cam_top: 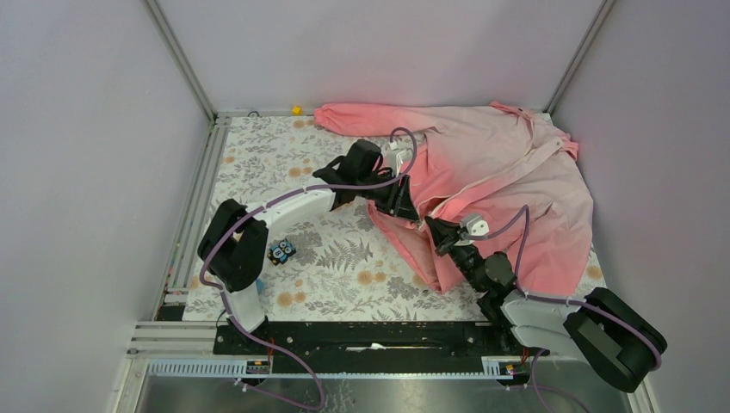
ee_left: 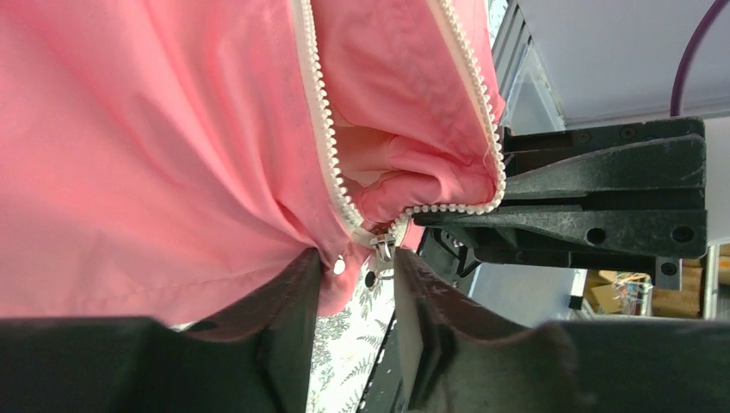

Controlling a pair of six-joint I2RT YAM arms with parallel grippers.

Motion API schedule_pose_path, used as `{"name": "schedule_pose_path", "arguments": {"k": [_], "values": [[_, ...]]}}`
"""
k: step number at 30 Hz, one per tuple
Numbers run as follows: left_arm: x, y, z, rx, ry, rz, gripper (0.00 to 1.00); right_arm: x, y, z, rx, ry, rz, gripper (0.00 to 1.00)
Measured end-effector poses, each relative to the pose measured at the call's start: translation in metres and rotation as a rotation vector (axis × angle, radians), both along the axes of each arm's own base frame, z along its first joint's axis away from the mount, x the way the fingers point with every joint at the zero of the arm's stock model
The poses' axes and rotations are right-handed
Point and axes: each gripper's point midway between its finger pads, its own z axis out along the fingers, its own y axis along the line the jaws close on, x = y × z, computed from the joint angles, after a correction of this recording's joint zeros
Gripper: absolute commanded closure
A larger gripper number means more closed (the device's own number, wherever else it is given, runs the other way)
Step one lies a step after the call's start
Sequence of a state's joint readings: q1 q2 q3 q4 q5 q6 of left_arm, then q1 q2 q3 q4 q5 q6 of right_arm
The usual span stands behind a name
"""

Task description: Zip up the jacket

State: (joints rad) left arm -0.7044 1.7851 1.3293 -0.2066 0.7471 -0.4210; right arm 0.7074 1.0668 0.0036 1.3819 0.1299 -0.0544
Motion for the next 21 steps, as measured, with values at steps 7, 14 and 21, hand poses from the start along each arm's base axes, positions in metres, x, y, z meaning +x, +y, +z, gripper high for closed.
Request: {"name": "schedule_pose_path", "arguments": {"k": [7,14,21], "values": [[0.002,0.000,-0.002,-0.006,0.003,0.009,0.98,0.000,0.000,0.000,0.000,0.000,0.001,1.00],[0.001,0.005,0.002,-0.067,0.010,-0.039,1.00,-0.005,0.005,0.003,-0.002,-0.013,0.043,1.00],[-0.010,0.014,0.006,-0.171,0.050,-0.113,1.00,-0.014,0.008,0.021,0.034,-0.055,0.087,1.00]]}}
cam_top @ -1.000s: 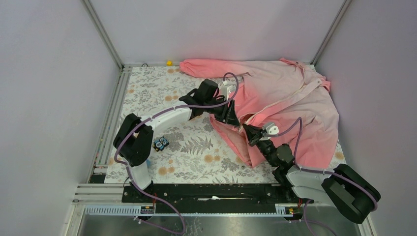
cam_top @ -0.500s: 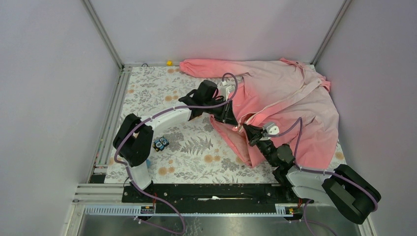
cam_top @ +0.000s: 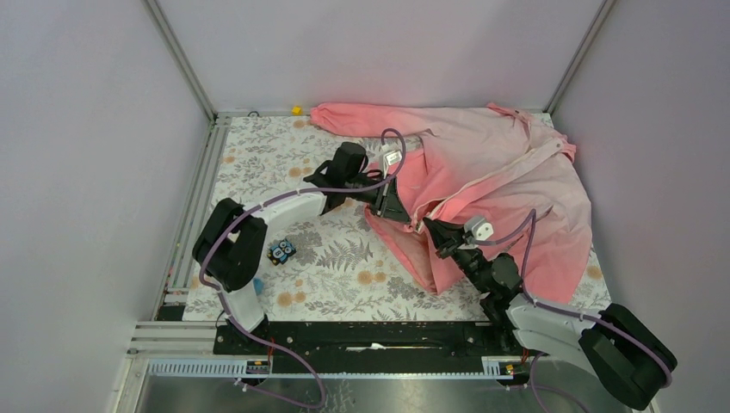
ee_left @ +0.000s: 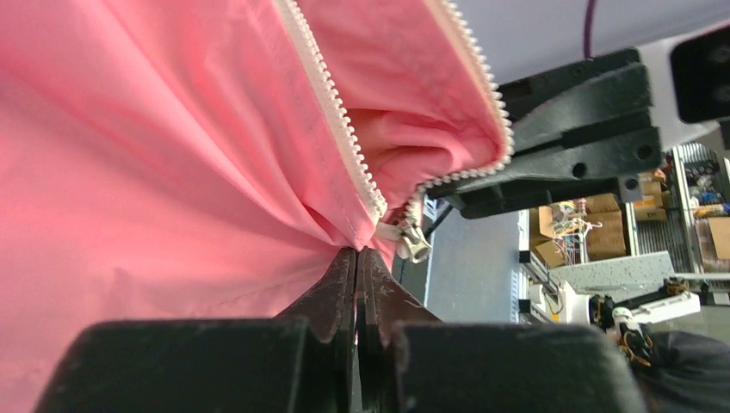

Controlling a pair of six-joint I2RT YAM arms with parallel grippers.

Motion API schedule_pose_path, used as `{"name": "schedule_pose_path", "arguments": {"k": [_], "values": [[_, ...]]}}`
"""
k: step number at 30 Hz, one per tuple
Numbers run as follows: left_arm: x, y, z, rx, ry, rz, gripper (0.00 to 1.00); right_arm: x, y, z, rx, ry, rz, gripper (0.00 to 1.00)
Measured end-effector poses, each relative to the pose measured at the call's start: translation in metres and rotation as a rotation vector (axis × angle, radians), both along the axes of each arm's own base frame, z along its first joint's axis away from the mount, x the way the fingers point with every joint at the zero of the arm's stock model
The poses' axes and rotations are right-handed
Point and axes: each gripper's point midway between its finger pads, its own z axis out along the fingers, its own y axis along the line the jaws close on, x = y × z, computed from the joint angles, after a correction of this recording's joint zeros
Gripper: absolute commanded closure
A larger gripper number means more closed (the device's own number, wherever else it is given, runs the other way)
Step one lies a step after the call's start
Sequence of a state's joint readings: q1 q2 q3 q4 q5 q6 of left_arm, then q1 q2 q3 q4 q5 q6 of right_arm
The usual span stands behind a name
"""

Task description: Zip up the jacket

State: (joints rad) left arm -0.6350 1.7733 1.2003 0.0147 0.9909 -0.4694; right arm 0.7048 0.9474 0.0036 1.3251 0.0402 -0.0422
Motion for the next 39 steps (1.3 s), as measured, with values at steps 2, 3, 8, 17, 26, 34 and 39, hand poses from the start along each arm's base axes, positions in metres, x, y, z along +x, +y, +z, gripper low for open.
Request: {"name": "schedule_pose_path", "arguments": {"k": [2,3,8,17,26,34,39], "values": [[-0.005,0.001,0.005,-0.022,-0.002,-0.020,1.00,-0.001,0.000,0.000,0.000,0.002,0.005,1.00],[-0.006,0.001,0.009,-0.033,-0.005,-0.029,1.00,-0.001,0.000,0.000,0.000,0.005,0.006,1.00],[-0.008,-0.002,0.024,-0.086,-0.022,-0.052,1.00,-0.001,0.001,-0.008,-0.012,0.035,0.009,1.00],[-0.020,-0.006,0.029,-0.107,-0.012,-0.091,1.00,0.001,0.004,-0.020,-0.028,0.068,0.010,1.00],[-0.025,-0.001,0.013,-0.048,-0.012,-0.098,1.00,-0.003,0.000,-0.005,0.006,0.042,0.009,1.00],[-0.023,-0.003,0.015,-0.029,-0.030,-0.095,1.00,-0.008,-0.005,0.007,0.031,0.018,0.011,1.00],[-0.022,-0.003,0.009,-0.004,-0.010,-0.086,1.00,-0.005,0.006,-0.018,-0.029,0.077,0.043,1.00]]}}
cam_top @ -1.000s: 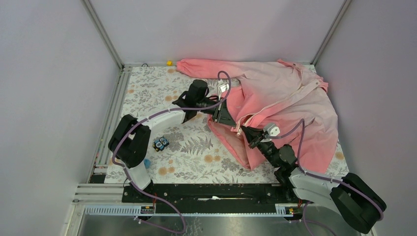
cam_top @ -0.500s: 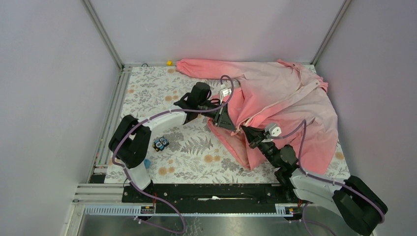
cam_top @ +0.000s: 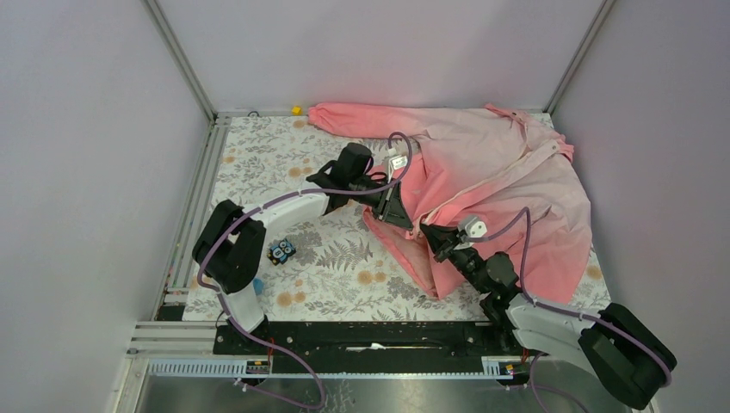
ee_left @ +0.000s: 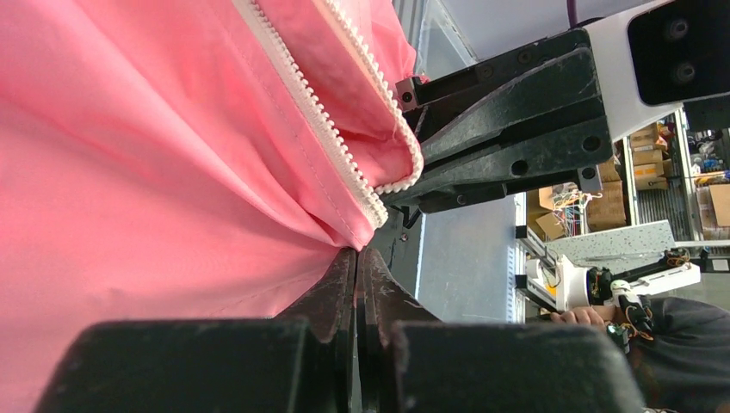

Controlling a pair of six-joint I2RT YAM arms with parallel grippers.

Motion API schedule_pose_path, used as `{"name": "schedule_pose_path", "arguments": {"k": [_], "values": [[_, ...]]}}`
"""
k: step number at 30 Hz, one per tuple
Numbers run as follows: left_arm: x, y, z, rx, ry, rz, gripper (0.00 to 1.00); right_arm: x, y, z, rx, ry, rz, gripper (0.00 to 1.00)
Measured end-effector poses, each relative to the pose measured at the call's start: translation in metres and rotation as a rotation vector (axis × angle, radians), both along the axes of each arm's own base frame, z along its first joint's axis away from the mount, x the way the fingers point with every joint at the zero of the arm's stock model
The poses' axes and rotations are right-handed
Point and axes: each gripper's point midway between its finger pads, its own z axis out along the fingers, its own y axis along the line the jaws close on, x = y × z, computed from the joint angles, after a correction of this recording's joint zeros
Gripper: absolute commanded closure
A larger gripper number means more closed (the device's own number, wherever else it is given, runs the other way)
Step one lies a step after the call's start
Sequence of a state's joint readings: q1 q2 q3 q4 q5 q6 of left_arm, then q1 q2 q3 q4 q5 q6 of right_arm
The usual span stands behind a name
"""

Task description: Zip up the jacket

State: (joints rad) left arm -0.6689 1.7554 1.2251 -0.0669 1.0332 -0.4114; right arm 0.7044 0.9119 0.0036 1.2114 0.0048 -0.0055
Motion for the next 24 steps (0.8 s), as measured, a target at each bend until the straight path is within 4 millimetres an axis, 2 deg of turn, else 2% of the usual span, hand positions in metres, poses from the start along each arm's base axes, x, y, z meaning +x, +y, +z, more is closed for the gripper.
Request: {"name": "schedule_pose_path", "arguments": {"k": [3,12,16,17,22,24], "values": [[0.001,0.000,-0.003,0.012,0.003,0.010,1.00,0.000,0.003,-0.005,-0.010,0.008,0.012,1.00],[0.003,0.002,-0.010,0.050,0.001,0.032,1.00,-0.005,0.000,0.016,0.048,-0.031,0.019,1.00],[0.007,0.002,-0.008,0.056,-0.004,0.046,1.00,-0.006,0.000,0.016,0.050,-0.027,0.020,1.00],[0.008,0.002,-0.007,0.056,-0.003,0.051,0.97,-0.006,0.000,0.016,0.050,-0.025,0.020,1.00],[0.016,0.002,-0.004,0.051,0.017,0.086,0.64,-0.006,0.000,0.013,0.046,-0.014,0.020,1.00],[0.019,0.001,-0.001,0.037,0.017,0.098,0.56,-0.006,0.000,0.012,0.045,-0.011,0.021,1.00]]}}
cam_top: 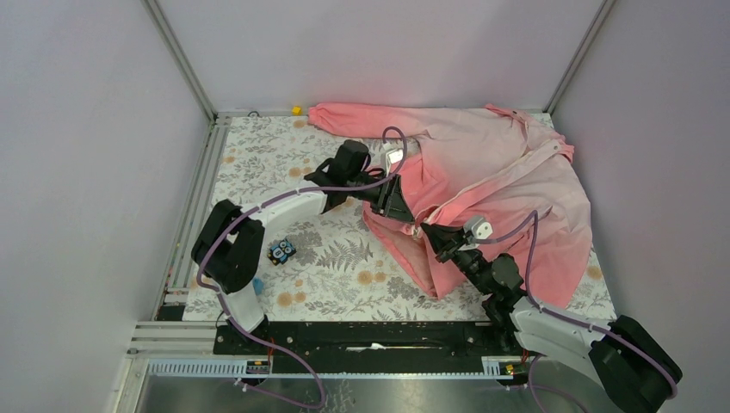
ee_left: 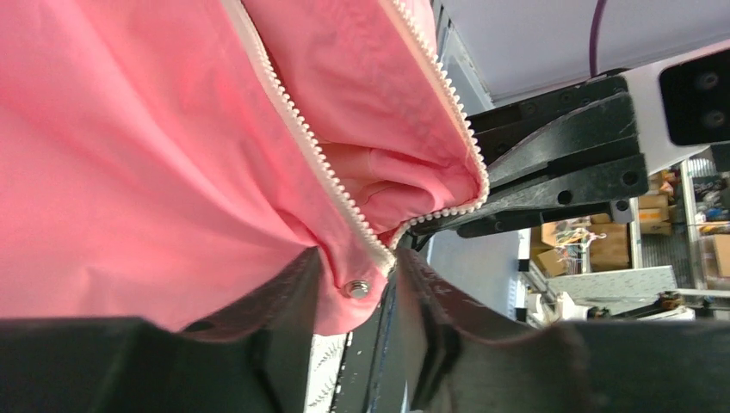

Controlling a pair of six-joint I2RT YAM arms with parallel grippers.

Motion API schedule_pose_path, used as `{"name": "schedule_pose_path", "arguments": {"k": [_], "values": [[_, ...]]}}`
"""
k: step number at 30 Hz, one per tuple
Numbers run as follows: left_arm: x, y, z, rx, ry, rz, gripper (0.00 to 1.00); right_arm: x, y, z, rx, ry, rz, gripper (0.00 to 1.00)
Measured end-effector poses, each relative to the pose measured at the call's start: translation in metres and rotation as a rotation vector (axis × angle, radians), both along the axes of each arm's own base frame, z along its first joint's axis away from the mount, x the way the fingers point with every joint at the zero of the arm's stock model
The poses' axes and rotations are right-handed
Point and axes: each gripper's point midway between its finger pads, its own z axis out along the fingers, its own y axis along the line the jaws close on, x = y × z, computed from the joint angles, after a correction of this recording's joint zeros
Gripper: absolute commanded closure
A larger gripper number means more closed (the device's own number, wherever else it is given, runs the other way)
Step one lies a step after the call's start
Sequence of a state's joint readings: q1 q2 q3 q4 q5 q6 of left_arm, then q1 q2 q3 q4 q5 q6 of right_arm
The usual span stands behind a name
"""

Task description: Zip up the jacket

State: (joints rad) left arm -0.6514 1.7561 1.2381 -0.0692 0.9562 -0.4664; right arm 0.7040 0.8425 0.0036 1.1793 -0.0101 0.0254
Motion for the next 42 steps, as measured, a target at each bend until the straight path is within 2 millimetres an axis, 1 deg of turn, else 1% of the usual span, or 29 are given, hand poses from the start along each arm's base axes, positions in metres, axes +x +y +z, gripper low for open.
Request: {"name": "schedule_pose_path", "arguments": {"k": [4,8,11,16,22,27,34,37,42], "values": [[-0.002,0.001,-0.001,-0.013,0.015,0.014,0.52,0.000,0.000,-0.002,-0.003,0.008,0.000,1.00],[-0.008,0.005,-0.004,-0.013,0.032,0.020,0.42,0.000,0.000,-0.002,-0.002,0.008,0.000,1.00],[-0.013,0.010,-0.004,-0.008,0.028,0.031,0.38,0.000,0.000,-0.001,0.003,0.006,0.000,1.00],[-0.018,0.017,-0.002,-0.012,0.016,0.048,0.37,0.000,0.000,0.000,0.004,0.006,0.000,1.00],[-0.016,0.014,-0.004,-0.020,0.029,0.062,0.36,0.000,0.000,-0.002,0.001,0.009,0.000,1.00],[-0.011,0.010,-0.008,-0.028,0.043,0.069,0.37,0.000,0.000,-0.002,0.001,0.009,0.000,1.00],[-0.015,0.007,-0.005,-0.045,0.044,0.051,0.47,0.000,0.000,-0.002,0.002,0.009,0.000,1.00],[-0.017,0.005,-0.004,-0.050,0.042,0.041,0.54,0.000,0.000,-0.002,0.002,0.009,0.000,1.00],[-0.021,0.003,-0.003,-0.054,0.039,0.027,0.55,0.000,0.000,0.000,0.005,0.005,0.000,1.00]]}}
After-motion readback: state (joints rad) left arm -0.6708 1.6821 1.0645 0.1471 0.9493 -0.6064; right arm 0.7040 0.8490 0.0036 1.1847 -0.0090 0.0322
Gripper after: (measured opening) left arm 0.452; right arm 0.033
